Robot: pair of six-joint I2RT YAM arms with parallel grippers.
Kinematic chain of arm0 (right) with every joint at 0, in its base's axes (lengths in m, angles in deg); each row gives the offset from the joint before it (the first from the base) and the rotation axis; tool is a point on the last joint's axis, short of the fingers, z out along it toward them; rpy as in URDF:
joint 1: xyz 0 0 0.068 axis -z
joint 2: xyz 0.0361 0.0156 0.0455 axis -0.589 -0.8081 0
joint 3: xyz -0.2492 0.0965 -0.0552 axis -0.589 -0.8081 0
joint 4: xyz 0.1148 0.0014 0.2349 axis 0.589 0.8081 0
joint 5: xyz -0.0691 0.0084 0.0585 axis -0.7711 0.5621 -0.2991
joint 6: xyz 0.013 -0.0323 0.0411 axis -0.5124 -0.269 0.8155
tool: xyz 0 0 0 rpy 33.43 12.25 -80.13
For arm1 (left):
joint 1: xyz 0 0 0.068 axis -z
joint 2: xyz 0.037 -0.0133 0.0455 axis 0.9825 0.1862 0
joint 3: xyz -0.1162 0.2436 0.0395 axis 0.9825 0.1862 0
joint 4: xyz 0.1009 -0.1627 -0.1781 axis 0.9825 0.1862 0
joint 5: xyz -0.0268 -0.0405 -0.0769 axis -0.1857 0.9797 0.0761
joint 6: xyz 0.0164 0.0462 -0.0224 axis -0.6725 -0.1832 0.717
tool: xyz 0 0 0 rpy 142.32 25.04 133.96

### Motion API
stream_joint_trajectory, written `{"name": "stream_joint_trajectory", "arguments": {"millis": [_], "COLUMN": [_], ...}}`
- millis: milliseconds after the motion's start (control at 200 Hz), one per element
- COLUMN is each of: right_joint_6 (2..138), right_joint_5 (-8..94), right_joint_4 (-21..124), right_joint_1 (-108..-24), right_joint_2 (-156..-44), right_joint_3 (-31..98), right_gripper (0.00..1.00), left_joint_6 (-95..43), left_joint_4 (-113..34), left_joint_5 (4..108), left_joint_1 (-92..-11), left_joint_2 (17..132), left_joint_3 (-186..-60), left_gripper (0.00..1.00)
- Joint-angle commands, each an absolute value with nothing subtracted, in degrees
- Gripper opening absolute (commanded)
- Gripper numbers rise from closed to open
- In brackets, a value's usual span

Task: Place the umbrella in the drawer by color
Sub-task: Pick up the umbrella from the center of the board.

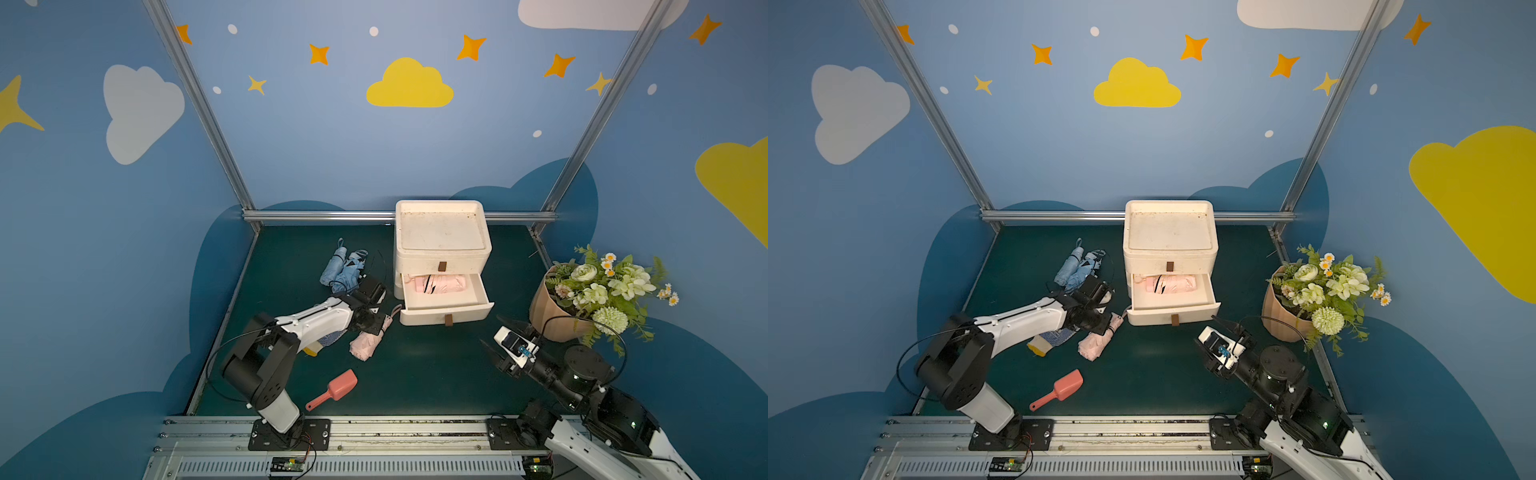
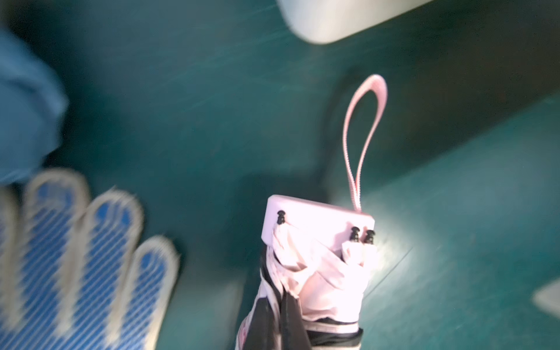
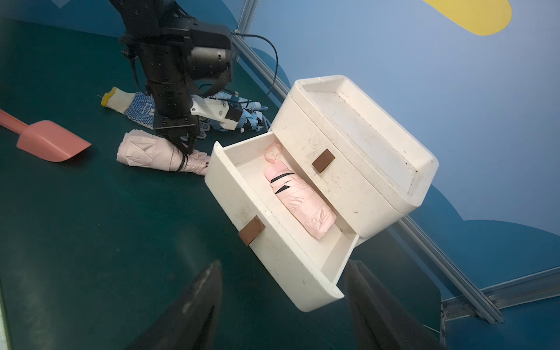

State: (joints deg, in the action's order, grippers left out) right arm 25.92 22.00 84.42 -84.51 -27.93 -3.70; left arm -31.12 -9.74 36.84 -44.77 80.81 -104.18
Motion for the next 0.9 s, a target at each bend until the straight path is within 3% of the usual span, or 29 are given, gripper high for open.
{"name": "stream_joint_trajectory", "arguments": {"millis": [0,200,335,531,896], "right_joint_6": [29.0,37.6,47.9,59.2,63.4], "right_joint_5": [23.0,27.2,32.5,44.8,48.7], "right_joint_4": [81.8,74.5,61.3,38.2,23.8], "right_joint_1": [-84.6,-84.6,-84.6,-84.8,-85.7], "right_joint_2": [-28.9,-33.3,-40.2,-56.1,-72.7], "right_joint_3": [-3.2,-5.1,-8.2,-8.9,-4.6], "right_gripper": [0.69,0.68,0.66,0.63,0.60], "left_joint_6": [-28.0,-24.7,-23.5,-22.3,-24.8], "left_joint_4": [-11.3,-33.1,-51.8,-68.5,-79.5], "left_joint_5": [30.2,30.6,32.1,38.4,39.8], "left_joint_1": [-45.0,-44.8,-44.4,-42.5,-37.4], "left_joint_2": [68.8,44.2,35.1,37.5,45.0], "left_joint_3": [-102.6,-89.3,-81.5,-80.6,-84.5], "left_gripper": [0.02,0.02,0.02,0.02,0.02]}}
